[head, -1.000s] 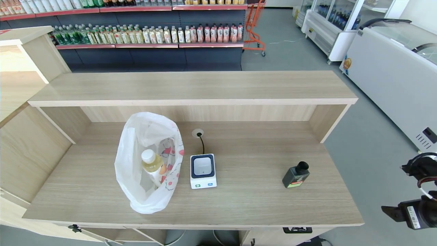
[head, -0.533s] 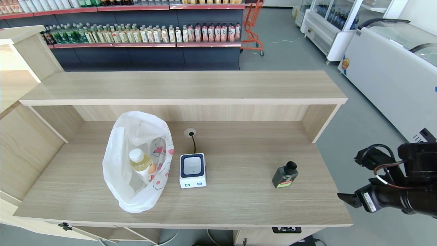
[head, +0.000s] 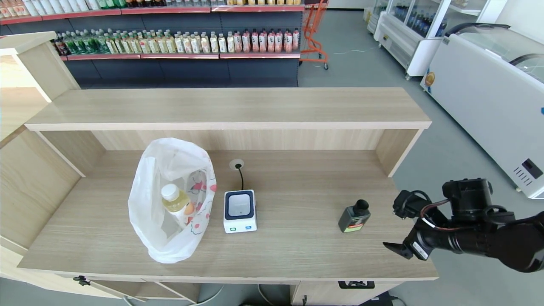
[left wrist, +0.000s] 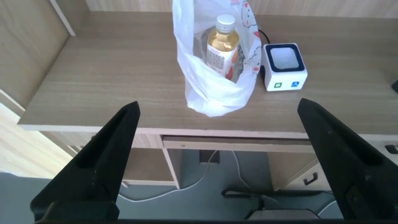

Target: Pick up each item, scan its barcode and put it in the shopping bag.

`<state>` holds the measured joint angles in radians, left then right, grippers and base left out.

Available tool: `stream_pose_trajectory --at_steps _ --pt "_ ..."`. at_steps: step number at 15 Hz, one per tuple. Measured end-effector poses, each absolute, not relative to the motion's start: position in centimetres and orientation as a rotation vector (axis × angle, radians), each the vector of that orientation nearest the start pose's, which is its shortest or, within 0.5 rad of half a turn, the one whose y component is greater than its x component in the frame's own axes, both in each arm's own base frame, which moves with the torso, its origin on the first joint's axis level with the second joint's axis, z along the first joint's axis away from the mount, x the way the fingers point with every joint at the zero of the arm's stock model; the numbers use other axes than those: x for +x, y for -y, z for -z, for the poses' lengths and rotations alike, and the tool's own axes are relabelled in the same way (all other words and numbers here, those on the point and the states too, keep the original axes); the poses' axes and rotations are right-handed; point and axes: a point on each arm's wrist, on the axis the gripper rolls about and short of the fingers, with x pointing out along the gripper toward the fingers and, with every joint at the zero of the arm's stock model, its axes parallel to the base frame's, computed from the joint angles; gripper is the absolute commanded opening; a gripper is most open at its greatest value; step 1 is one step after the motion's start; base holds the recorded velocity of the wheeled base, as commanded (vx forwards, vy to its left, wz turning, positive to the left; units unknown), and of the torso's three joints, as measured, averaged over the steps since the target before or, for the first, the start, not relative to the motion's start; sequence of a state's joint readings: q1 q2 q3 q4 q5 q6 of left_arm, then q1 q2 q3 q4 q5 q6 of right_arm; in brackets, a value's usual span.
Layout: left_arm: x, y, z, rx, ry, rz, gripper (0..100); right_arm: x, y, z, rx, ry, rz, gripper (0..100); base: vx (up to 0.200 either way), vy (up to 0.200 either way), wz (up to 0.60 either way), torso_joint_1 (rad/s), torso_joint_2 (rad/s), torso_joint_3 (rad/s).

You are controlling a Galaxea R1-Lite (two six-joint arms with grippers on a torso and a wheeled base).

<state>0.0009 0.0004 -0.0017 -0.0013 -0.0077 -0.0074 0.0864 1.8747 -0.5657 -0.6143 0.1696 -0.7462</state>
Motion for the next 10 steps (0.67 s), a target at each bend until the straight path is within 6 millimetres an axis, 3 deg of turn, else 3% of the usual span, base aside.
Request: stream_pose_trajectory --at_steps 5,10 --pt "-2.3 0.0 -7.6 -0.007 0.003 0.006 100 31.7 -5.1 -6.3 -0.711 -0.527 -0.554 100 0.0 0.0 0.0 0.0 0.0 0.0" --pt "-2.3 0.0 -7.6 -0.007 0.003 0.007 100 33.5 -6.3 -5.4 -0.718 -0.512 -0.582 100 0.0 0.0 0.0 0.0 0.0 0.0"
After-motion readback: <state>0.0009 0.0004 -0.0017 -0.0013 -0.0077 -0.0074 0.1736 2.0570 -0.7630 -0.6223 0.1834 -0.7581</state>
